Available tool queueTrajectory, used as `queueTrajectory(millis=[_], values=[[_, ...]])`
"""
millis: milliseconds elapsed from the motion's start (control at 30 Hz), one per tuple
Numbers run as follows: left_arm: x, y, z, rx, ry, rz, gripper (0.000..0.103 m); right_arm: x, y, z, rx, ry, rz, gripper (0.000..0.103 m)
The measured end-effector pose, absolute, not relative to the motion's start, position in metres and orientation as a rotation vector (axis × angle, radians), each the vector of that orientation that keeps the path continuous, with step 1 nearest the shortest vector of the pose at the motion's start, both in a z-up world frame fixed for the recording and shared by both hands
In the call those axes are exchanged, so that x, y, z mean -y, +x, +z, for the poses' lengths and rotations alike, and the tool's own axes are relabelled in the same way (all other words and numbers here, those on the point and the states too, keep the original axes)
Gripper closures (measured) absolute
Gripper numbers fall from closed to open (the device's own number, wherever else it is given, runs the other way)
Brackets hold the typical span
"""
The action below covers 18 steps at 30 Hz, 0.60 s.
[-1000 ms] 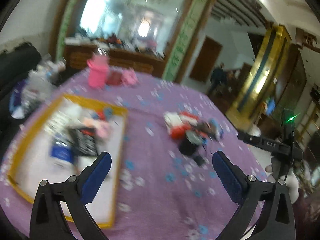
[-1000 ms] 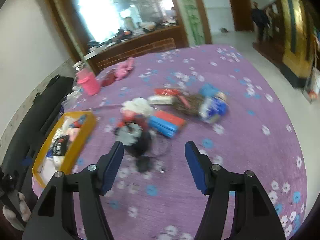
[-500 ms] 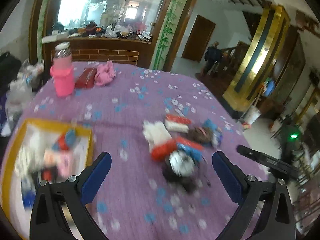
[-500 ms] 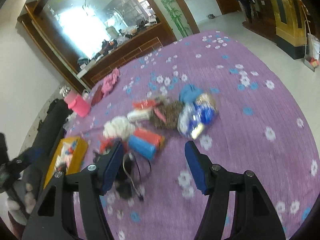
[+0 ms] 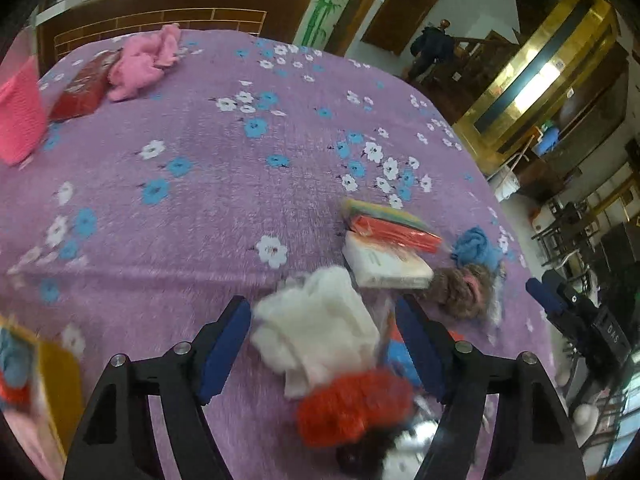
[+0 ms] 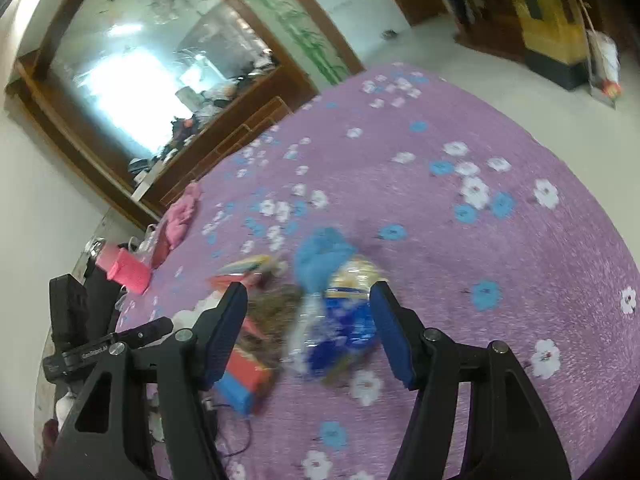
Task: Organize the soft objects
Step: 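Grasp the white cloth with the left gripper while the right grasps the blue-wrapped bag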
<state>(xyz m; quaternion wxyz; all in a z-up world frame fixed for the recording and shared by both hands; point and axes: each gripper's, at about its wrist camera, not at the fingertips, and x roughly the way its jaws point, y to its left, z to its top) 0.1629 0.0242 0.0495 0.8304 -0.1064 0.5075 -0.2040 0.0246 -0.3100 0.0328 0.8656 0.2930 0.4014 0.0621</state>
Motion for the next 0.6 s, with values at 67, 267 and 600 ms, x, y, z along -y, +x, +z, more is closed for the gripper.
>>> queueTrajectory(millis=[67,267,600], values=[[-0.015,0.178,0.041,-1.083,-0.203,-0.437,0.028,0.319,0.024,0.031,-0.838,0.638,0.111,0.041],[0.006,0.195,0.011,-1.125,-0.155,-0.437,0.089,0.335,0.023,0.029,-0.827,0.664,0.061,0.041],[-0.003,0.175,0.03,-1.065,-0.135,-0.452,0.09,0.334,0.029,0.009,-0.899,0.683,0.056,0.041]])
